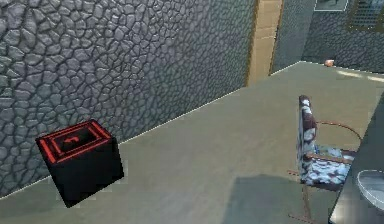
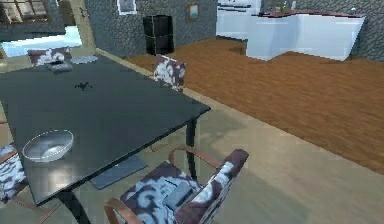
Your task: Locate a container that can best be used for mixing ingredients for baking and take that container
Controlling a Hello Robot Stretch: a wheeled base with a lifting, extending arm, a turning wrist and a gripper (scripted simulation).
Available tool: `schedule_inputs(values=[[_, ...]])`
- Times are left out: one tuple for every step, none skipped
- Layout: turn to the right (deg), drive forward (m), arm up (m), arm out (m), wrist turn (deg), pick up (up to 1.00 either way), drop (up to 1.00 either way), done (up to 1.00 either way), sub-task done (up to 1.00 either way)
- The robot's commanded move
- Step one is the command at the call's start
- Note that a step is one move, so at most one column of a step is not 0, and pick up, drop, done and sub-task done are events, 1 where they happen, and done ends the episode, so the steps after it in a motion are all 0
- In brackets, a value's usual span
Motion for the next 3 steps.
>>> schedule_inputs(values=[[-45.0,0.00,0.00,0.00,0.0,0.00,0.00,0.00,0.00],[-30.0,0.00,0.00,0.00,0.0,0.00,0.00,0.00,0.00],[-3.0,0.00,0.00,0.00,0.0,0.00,0.00,0.00,0.00]])
